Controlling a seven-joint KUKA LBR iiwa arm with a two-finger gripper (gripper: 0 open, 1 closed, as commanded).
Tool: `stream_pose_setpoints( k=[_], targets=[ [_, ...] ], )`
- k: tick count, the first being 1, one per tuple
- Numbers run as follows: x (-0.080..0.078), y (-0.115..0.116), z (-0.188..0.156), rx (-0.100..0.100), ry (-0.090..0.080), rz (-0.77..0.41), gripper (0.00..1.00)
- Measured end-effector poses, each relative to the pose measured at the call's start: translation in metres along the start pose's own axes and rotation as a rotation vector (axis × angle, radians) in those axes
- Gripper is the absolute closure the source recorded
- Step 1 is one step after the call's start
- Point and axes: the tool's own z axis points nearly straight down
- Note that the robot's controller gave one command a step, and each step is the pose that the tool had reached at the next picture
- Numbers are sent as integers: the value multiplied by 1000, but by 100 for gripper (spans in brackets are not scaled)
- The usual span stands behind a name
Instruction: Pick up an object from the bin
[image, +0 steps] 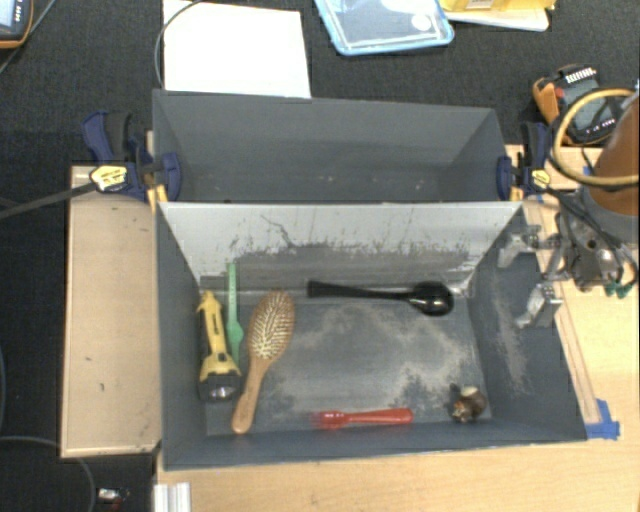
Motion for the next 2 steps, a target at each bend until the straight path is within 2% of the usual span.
stream_pose_setpoints(
  k=[1, 2],
  targets=[
    [27, -3, 70, 0, -2, -200, 0],
    [70, -8, 84, 2, -5, -424, 0]
  ],
)
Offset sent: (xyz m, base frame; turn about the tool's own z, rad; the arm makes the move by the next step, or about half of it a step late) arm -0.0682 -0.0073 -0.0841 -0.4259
